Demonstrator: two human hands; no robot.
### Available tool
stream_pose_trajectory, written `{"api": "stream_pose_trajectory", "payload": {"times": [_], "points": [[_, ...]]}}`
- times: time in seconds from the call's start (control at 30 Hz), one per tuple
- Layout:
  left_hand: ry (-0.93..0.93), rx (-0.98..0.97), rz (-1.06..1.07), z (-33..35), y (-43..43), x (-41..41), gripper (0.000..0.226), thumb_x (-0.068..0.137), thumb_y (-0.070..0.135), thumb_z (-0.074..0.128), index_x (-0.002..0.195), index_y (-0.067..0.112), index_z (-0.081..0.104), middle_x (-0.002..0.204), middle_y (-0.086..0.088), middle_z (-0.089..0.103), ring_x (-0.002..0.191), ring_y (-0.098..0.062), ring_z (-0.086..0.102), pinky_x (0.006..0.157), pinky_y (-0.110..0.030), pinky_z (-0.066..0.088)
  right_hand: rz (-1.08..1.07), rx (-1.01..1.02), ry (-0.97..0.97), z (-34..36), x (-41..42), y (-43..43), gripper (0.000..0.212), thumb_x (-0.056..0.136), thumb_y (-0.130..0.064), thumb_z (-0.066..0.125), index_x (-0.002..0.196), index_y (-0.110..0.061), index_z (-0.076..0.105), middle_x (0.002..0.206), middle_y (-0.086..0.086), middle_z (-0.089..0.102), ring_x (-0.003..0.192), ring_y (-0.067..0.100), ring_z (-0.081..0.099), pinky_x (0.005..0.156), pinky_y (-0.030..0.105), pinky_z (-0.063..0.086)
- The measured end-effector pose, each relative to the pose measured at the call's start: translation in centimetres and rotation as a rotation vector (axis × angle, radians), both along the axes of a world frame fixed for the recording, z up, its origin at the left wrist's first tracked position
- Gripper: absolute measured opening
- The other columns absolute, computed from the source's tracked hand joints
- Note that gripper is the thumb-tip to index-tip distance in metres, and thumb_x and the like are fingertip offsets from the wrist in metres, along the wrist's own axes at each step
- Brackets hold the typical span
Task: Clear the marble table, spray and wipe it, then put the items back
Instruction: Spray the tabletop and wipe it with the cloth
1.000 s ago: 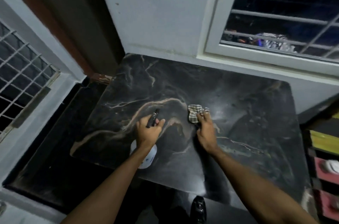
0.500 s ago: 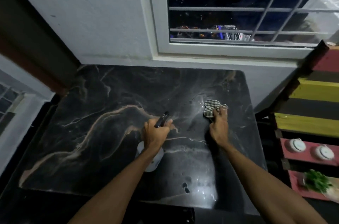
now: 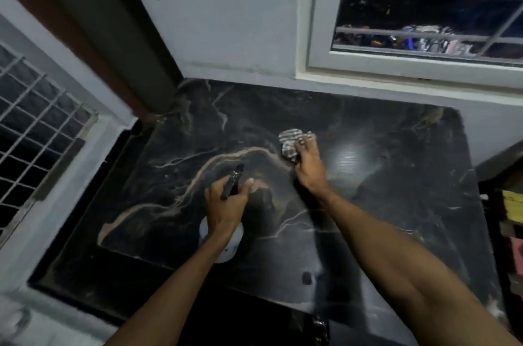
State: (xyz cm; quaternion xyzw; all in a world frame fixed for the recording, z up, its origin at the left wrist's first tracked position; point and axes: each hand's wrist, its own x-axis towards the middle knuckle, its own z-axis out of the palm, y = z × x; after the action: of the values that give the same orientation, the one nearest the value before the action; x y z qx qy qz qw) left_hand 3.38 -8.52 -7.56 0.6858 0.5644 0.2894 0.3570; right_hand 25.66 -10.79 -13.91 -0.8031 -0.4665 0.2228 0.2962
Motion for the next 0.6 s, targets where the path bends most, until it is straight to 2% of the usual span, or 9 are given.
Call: {"api": "stream_pose_trajectory", "payload": {"times": [0.03,0.07,0.17,0.2,0.33,0.4,0.47,0.5,0.6], "points": [[-0.022,-0.005,0.019,0.0,0.5,-1.4,0.049,0.086,0.024,0.080,0.050,0.026,0.046,0.048,0.011,0.053,0.054,-0.007,0.055,0.063,-0.027,0.042,-0.060,-0.017,-0.006,-0.2,-1.5,1.0,0.065,0.086,0.005,0.049,0.149,-0.003,0.038,0.165,0.018,0.017,0.155,0.032,0.009,0.127,0.039,0.013],[-0.034,-0.005,0.033,0.1,1.0,-3.0,0.047,0.086,0.024,0.081,0.051,0.027,0.048,0.049,0.013,0.055,0.054,-0.005,0.056,0.062,-0.026,0.043,0.005,0.015,-0.022,-0.4,-4.3,1.9,0.064,0.089,0.003,0.047,0.151,-0.004,0.035,0.165,0.017,0.014,0.156,0.032,0.007,0.128,0.039,0.008],[-0.015,0.044,0.043,0.2,2.4,-7.1,0.036,0.084,0.023,0.082,0.058,0.021,0.057,0.055,0.014,0.058,0.057,-0.002,0.059,0.063,-0.029,0.049,0.491,0.034,-0.036,-1.2,-12.1,3.1,0.067,0.086,0.002,0.048,0.151,-0.011,0.039,0.166,0.013,0.016,0.156,0.026,0.009,0.127,0.030,0.003],[-0.008,0.064,0.041,0.3,2.7,-8.1,0.035,0.084,0.023,0.082,0.058,0.019,0.058,0.055,0.013,0.058,0.056,-0.001,0.058,0.062,-0.029,0.049,0.528,0.048,-0.040,-1.0,-12.7,3.8,0.067,0.084,0.003,0.048,0.149,-0.012,0.043,0.166,0.012,0.019,0.155,0.025,0.012,0.127,0.032,0.006],[-0.034,0.071,0.037,-0.8,3.9,-12.0,0.039,0.084,0.023,0.081,0.058,0.008,0.056,0.054,0.002,0.058,0.052,-0.013,0.055,0.056,-0.023,0.044,0.079,0.010,-0.010,-0.6,-15.9,5.6,0.067,0.083,0.008,0.045,0.148,-0.008,0.042,0.164,0.012,0.021,0.154,0.030,0.015,0.127,0.043,0.018],[-0.022,0.093,0.034,-0.6,3.3,-13.3,0.036,0.082,0.019,0.082,0.059,0.008,0.057,0.054,0.002,0.057,0.054,-0.014,0.052,0.054,-0.015,0.035,0.320,0.065,-0.027,-0.5,-21.3,2.3,0.067,0.086,0.006,0.044,0.151,-0.010,0.037,0.164,0.012,0.021,0.154,0.028,0.017,0.127,0.039,0.019],[-0.022,0.077,0.020,-0.6,2.6,-13.8,0.032,0.081,0.018,0.083,0.061,0.013,0.060,0.056,0.006,0.056,0.053,-0.010,0.051,0.056,-0.013,0.032,0.514,0.107,-0.090,-1.0,-23.1,-1.9,0.078,0.079,0.007,0.045,0.152,-0.019,0.037,0.165,0.005,0.022,0.154,0.023,0.018,0.126,0.031,0.020],[-0.028,0.062,0.009,-0.7,2.1,-13.8,0.033,0.081,0.020,0.084,0.060,0.014,0.059,0.056,0.006,0.056,0.052,-0.010,0.051,0.056,-0.013,0.033,0.440,0.086,-0.075,-1.1,-22.2,-3.4,0.083,0.074,0.010,0.045,0.151,-0.020,0.039,0.165,0.005,0.023,0.154,0.023,0.018,0.126,0.032,0.020],[-0.028,0.028,-0.038,-1.0,0.4,-13.7,0.038,0.082,0.027,0.082,0.059,0.011,0.057,0.053,0.007,0.056,0.053,-0.009,0.052,0.058,-0.012,0.035,-0.163,-0.012,0.018,-0.9,-17.8,-6.5,0.079,0.068,0.017,0.047,0.144,-0.005,0.049,0.160,0.018,0.028,0.150,0.035,0.025,0.126,0.041,0.022]]}}
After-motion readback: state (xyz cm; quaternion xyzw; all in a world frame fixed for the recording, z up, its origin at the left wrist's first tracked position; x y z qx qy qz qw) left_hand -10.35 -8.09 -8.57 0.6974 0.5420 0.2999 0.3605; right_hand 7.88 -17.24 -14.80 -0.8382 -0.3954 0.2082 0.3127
